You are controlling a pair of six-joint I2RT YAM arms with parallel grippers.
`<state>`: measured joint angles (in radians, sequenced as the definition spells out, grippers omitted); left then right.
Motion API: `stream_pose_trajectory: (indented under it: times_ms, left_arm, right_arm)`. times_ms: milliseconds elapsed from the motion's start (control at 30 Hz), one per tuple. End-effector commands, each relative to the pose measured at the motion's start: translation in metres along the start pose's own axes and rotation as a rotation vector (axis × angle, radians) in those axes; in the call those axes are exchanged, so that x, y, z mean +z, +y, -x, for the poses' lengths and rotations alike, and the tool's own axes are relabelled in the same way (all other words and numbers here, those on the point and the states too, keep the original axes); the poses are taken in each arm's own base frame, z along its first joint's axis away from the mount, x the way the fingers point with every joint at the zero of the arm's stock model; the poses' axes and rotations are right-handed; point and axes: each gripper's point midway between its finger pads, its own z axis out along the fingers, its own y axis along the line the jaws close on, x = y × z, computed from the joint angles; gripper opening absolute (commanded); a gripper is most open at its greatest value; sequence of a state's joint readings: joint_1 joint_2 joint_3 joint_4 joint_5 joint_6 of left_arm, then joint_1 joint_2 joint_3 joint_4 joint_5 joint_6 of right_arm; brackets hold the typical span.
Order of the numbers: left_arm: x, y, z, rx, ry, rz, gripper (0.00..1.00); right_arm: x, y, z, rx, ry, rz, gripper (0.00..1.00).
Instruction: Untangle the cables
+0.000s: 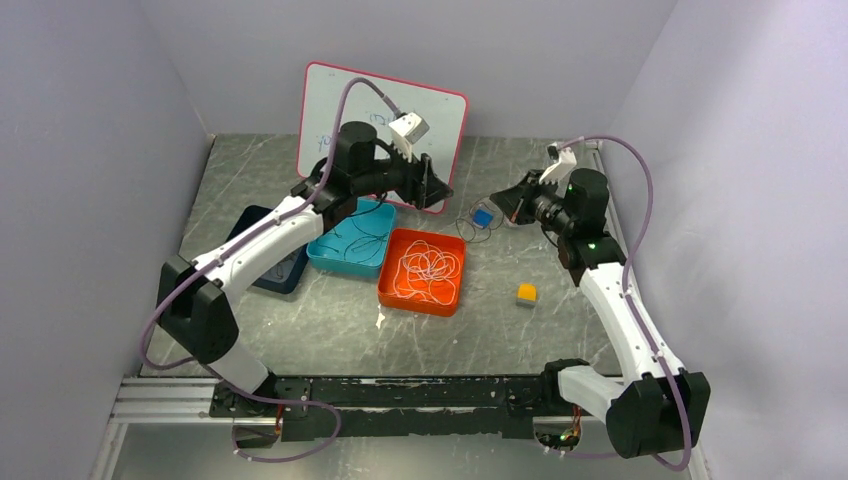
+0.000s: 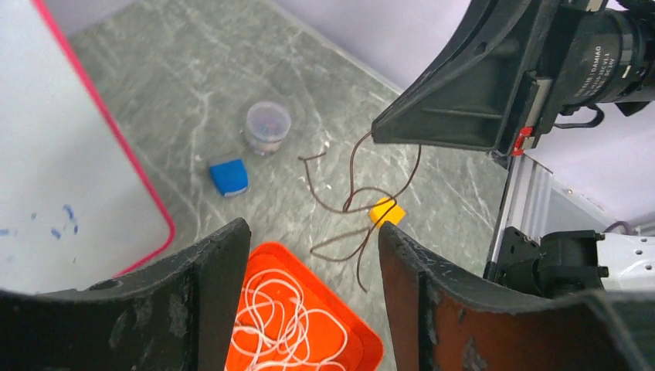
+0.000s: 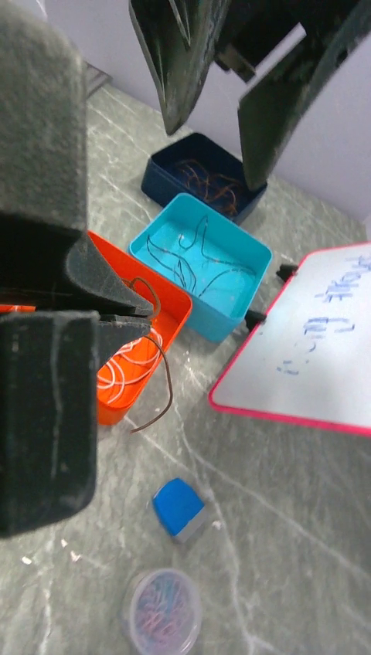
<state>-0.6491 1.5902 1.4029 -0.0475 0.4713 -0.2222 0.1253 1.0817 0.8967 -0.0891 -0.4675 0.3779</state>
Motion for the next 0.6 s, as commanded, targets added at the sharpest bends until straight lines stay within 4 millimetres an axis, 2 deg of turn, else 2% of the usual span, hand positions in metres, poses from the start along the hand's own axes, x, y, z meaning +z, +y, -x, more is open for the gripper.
stream_pose_trajectory:
  times_ms: [0, 200, 367, 567]
  left_arm:
    - [0.014, -0.033, 0.019, 0.119, -0.039, -0.159, 0.67]
    - [0.028, -0.056, 0.009, 0.149, -0.007, -0.241, 0.67]
    - [0.041, -0.054, -0.003, 0.133, 0.023, -0.239, 0.66]
    - [0.053, -0.061, -0.007, 0.129, 0.033, -0.277, 0.62]
  right_arm:
    - [-0.007, 0.027, 0.010, -0.037, 0.010, 0.120, 0.00]
    - [-0.010, 0.038, 0.012, -0.041, 0.005, 0.170, 0.00]
    - [-0.014, 0.051, 0.014, -0.073, -0.004, 0.237, 0.00]
    - [-0.017, 0.058, 0.012, -0.098, 0.003, 0.273, 0.00]
